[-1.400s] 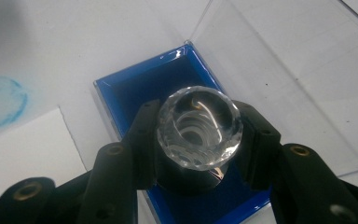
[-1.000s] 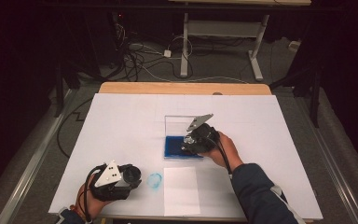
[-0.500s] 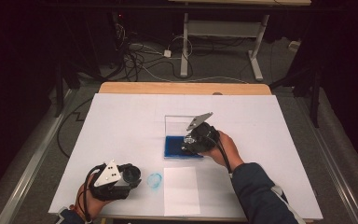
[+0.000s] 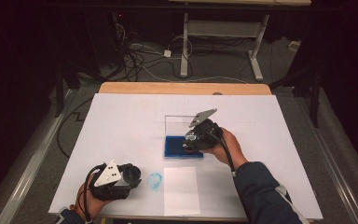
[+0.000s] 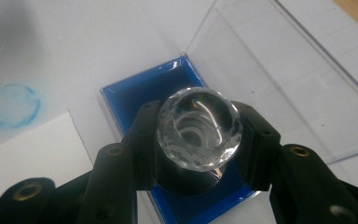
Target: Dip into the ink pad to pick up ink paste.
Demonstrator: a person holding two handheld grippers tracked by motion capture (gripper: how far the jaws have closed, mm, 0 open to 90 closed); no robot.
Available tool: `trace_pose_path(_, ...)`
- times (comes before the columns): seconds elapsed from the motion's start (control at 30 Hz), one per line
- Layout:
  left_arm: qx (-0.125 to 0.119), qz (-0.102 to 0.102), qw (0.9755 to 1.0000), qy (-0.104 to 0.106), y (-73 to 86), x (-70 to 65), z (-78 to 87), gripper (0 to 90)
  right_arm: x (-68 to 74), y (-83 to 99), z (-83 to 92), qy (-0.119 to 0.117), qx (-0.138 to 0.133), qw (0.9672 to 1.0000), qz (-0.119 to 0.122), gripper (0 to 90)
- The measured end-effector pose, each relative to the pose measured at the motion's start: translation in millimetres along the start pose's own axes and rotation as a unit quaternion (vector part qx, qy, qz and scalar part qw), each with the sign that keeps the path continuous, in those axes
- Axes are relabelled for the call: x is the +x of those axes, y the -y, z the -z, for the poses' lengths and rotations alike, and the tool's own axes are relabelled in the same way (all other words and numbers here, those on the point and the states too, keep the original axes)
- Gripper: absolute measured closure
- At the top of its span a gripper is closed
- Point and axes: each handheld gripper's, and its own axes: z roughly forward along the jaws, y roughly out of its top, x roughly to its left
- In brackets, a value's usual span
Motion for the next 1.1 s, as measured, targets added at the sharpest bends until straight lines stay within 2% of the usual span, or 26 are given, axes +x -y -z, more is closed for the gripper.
trace_pose_path(0.3,-0.002,0.003,1.0000,-0.003,1.3,1.6,-0.1,36.2,-1.0,-3.2,14.9,-0.002,-0.016,0.9999,0.005,56.3)
trace_pose_path(0.43,-0.005,0.011,0.9999,-0.001,2.2,3.4,-0.9,36.2,-1.3,-3.2,18.6,-0.006,-0.021,0.9998,0.003,56.3)
trace_pose_path(0.53,-0.002,0.008,1.0000,-0.001,2.8,2.7,-1.2,36.2,0.5,-3.4,18.7,-0.005,-0.013,0.9999,0.009,56.3)
trace_pose_path(0.63,-0.003,0.008,1.0000,-0.002,2.7,2.7,-0.7,36.2,0.9,-3.0,21.8,-0.008,-0.020,0.9998,0.003,56.3)
trace_pose_path(1.1,-0.005,0.008,0.9999,-0.004,4.1,4.0,1.2,36.2,9.0,-4.5,36.0,-0.013,-0.040,0.9989,0.019,56.3)
